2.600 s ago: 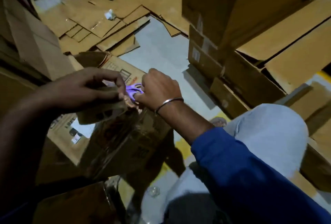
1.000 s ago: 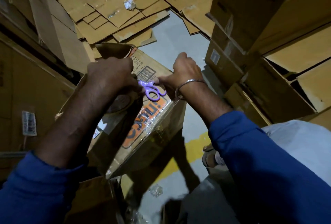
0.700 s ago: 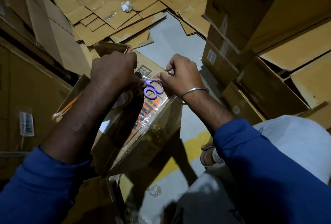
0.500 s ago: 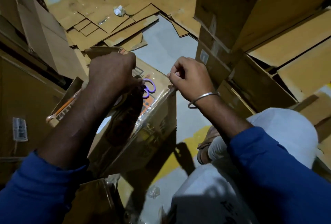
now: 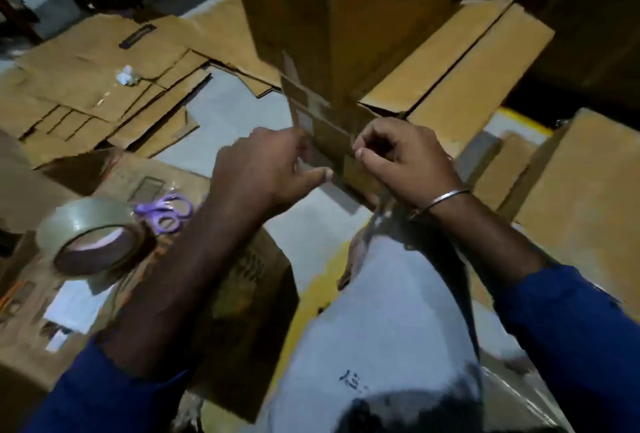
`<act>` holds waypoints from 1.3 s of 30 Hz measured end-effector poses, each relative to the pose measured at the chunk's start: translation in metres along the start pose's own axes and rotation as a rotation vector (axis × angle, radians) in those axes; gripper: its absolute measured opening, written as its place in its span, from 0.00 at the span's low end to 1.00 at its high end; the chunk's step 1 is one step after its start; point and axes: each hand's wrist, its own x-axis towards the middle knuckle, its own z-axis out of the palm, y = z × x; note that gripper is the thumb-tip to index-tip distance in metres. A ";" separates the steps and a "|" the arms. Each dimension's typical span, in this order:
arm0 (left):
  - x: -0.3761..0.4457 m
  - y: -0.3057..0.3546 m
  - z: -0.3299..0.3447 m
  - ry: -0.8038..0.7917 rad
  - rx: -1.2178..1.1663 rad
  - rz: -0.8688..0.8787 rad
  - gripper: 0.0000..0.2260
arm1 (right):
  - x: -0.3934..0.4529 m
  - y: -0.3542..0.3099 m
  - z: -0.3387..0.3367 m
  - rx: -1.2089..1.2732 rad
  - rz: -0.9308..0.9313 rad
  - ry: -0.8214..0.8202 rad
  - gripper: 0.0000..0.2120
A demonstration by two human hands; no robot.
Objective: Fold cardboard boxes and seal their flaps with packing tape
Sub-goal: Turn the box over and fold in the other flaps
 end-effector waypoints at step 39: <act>0.185 0.402 0.425 -0.906 -0.610 -0.190 0.42 | -0.273 0.490 -0.188 0.484 1.663 0.580 0.33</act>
